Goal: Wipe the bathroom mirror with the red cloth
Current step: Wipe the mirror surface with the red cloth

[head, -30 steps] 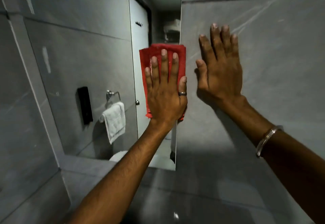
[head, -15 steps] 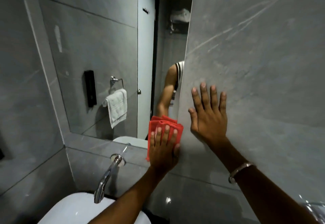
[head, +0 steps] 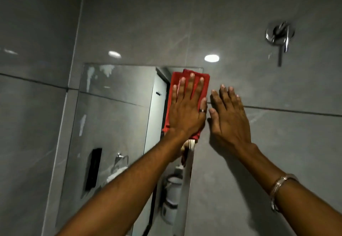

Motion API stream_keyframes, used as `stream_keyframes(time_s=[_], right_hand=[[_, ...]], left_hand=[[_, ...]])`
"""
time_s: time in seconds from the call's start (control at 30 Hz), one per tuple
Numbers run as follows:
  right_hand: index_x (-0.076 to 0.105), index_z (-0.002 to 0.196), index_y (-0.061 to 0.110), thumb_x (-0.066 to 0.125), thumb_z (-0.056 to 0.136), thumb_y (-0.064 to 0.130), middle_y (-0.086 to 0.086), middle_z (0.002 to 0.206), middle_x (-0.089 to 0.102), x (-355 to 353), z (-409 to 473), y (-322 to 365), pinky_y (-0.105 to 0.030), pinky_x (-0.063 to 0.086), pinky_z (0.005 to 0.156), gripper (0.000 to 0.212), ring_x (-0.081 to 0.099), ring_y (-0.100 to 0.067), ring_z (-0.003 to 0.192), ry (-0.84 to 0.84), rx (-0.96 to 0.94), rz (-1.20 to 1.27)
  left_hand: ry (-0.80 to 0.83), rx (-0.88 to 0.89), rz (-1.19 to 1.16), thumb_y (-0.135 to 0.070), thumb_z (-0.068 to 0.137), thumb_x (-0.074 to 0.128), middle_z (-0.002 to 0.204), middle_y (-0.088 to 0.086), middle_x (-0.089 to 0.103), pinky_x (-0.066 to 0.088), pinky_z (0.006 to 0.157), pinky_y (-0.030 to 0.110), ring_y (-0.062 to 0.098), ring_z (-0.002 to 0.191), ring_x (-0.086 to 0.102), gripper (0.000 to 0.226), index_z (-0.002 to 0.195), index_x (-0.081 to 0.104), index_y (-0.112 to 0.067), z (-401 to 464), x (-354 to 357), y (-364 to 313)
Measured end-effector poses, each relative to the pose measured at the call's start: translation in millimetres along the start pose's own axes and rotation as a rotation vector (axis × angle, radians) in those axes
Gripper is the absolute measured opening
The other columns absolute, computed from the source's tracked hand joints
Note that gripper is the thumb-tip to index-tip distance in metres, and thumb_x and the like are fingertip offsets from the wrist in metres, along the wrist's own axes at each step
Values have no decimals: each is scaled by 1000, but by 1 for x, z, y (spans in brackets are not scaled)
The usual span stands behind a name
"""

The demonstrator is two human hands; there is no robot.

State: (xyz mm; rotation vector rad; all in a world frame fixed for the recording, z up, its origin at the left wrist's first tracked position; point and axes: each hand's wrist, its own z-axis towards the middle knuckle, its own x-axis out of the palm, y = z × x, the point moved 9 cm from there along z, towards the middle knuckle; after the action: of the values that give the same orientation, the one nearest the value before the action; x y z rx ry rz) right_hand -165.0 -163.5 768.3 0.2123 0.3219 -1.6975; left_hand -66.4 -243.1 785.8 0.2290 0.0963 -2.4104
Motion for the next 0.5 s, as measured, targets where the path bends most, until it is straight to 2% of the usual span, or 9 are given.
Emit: stream_keyframes(time_s=[0.07,0.17,0.4,0.5], right_hand=[[11,164,24,14,104,50,-2,174,1,-11,38,0,-40,-3,131,66,-8,-17,160,-12,5,16],[8,164,24,11,103,52,-3,174,-1,-20,74,2,-42,-3,132,67,-8,-19,161,-15,3,24],[9,164,24,8,99,55,-5,173,-2,-12,87,15,-45,-5,131,72,-9,-20,160,-7,-80,-59],[7,163,26,13,101,55,-5,173,-5,-1,92,43,-40,-13,129,69,-13,-20,159,11,-176,-97]], left_hand=[[19,26,6,-46,109,23,174,10,-8,-1,130,54,28,160,-10,67,163,-3,-18,39,-11,0],[48,90,15,-49,108,25,173,8,-13,-8,130,51,26,159,-15,70,164,-4,-18,52,-13,5],[35,156,71,-55,104,21,174,5,-8,0,130,55,24,160,-13,72,164,0,-21,47,-19,59],[20,142,102,-57,104,16,174,6,-7,0,130,54,25,160,-12,72,164,0,-21,48,-22,92]])
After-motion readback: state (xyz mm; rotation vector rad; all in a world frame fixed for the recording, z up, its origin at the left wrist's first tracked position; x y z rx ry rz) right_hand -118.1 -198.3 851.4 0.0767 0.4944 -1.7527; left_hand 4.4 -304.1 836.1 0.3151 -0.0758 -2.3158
